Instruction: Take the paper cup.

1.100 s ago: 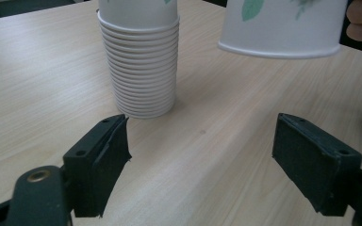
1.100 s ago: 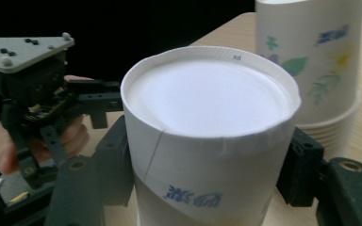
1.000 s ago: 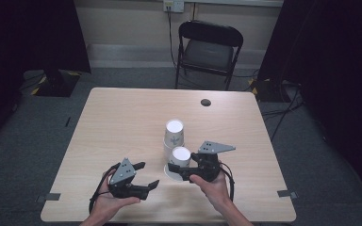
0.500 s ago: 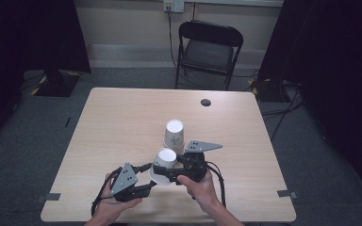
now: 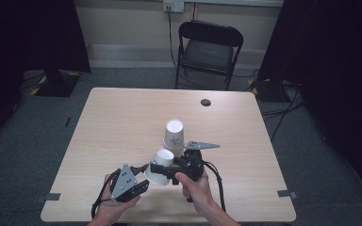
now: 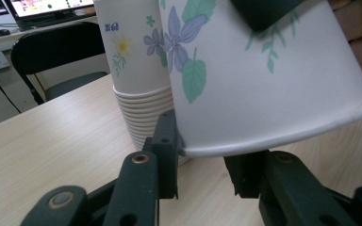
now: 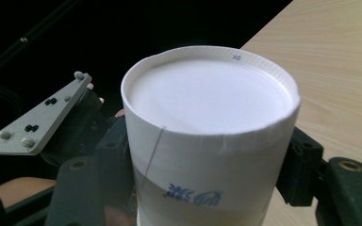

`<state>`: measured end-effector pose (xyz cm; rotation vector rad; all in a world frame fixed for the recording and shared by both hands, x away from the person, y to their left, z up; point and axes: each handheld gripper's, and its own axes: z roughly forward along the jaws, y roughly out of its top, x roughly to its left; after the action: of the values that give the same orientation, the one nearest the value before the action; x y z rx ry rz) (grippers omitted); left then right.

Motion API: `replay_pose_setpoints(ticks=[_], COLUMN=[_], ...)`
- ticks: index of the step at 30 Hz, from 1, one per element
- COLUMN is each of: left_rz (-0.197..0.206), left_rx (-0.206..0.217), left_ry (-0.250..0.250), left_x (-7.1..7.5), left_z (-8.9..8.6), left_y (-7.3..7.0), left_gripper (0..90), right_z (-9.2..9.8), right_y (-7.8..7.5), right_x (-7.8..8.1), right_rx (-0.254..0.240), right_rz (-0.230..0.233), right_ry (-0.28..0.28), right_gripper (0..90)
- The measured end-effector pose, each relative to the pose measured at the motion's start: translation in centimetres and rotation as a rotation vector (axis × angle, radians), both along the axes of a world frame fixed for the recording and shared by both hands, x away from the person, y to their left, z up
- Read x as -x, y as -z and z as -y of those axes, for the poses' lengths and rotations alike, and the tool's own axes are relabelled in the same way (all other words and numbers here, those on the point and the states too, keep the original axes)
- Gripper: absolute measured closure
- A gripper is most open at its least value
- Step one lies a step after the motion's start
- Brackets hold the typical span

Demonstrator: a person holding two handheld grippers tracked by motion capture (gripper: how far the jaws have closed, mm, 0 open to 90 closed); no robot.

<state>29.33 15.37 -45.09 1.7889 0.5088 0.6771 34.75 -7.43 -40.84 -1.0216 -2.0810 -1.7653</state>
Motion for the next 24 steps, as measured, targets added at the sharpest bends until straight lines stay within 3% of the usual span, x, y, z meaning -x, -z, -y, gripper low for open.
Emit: replay_pose_setpoints(ticks=[2, 6, 11, 19, 24], left_rz=[-0.029, -0.041, -0.044, -0.037, -0.065], left_rx=[0.027, 0.045, 0.074, 0.070, 0.082], left_ry=[0.009, 0.017, 0.016, 0.000, 0.009], left_x=[-0.22, -0.35, -0.47, -0.24, -0.37], left_z=[-0.07, -0.17, -0.31, -0.67, -0.81], left_y=[0.01, -0.07, -0.12, -0.43, -0.55], left_gripper=[69.8, 70.8, 71.9, 77.4, 81.8], right_z=[0.04, 0.26, 0.16, -0.06, -0.08], right_y=[0.09, 0.22, 0.41, 0.69, 0.85], right_x=[-0.08, -0.14, -0.13, -0.01, -0.11], right_rx=[-0.007, -0.032, -0.025, -0.042, -0.051], right_rz=[-0.024, -0.071, -0.075, -0.081, -0.075], right_ry=[0.016, 0.035, 0.037, 0.031, 0.017], right_gripper=[34.7, 34.7, 34.9, 33.9, 29.9])
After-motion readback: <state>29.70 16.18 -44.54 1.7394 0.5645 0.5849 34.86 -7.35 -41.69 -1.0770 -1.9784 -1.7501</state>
